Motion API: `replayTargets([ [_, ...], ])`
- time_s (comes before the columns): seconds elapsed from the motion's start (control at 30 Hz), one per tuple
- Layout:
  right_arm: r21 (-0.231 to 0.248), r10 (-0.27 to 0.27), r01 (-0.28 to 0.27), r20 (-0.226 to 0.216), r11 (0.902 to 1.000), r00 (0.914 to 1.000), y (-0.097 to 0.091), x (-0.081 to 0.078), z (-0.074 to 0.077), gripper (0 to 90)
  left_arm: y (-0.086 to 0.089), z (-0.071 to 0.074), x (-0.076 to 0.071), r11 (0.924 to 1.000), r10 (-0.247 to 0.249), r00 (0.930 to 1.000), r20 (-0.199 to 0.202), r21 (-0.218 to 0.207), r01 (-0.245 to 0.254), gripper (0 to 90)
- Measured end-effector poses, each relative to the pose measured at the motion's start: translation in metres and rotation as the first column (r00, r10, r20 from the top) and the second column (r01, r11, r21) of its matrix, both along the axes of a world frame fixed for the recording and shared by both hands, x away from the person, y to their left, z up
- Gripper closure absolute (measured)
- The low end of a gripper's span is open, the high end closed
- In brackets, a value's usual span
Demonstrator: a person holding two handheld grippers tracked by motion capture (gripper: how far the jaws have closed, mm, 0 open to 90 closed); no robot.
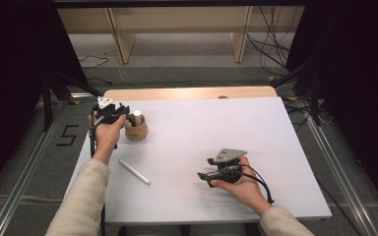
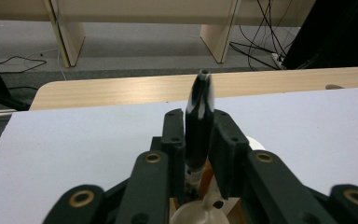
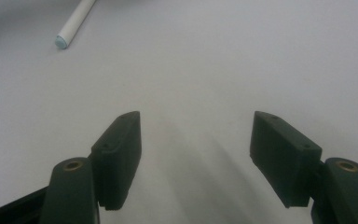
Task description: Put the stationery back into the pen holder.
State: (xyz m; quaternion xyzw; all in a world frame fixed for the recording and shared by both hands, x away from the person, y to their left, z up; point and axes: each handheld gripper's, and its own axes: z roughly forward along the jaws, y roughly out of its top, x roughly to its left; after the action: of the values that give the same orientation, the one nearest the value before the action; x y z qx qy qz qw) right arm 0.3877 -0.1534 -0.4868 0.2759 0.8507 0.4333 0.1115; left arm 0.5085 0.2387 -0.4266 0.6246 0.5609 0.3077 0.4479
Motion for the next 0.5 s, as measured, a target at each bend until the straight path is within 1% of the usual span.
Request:
replayTargets([
  [0.13,0.0,0.001,-0.001,-0.001,1.0,1.0,0.0,0.0,0.0,34.6,0.002,0.004,-0.003,0.9997,0.022,0.9995,0.024,-0.007,-0.022,63.8],
  [0.2,0.0,0.002,-0.002,0.001,1.0,1.0,0.0,0.0,0.0,34.6,0.002,0.007,-0.006,0.9997,0.026,0.9991,0.033,-0.001,-0.026,58.7],
  [0.3,0.0,0.0,0.0,0.001,1.0,1.0,0.0,0.0,0.0,34.6,0.004,0.01,-0.01,0.9996,0.028,0.9991,0.034,-0.006,-0.027,50.0],
  [0.37,0.0,0.001,-0.001,0.002,1.0,1.0,0.0,0.0,0.0,34.6,0.005,0.012,-0.014,0.9995,0.032,0.999,0.03,-0.002,-0.032,44.7],
  [0.43,0.001,-0.001,0.001,0.002,1.0,1.0,0.001,0.0,0.0,34.6,0.006,0.015,-0.018,0.9992,0.04,0.9984,0.04,-0.009,-0.039,40.9],
  [0.5,0.001,-0.001,0.001,0.003,1.0,1.0,0.001,0.0,0.0,34.6,0.006,0.017,-0.023,0.9993,0.035,0.9983,0.047,-0.013,-0.035,38.9],
])
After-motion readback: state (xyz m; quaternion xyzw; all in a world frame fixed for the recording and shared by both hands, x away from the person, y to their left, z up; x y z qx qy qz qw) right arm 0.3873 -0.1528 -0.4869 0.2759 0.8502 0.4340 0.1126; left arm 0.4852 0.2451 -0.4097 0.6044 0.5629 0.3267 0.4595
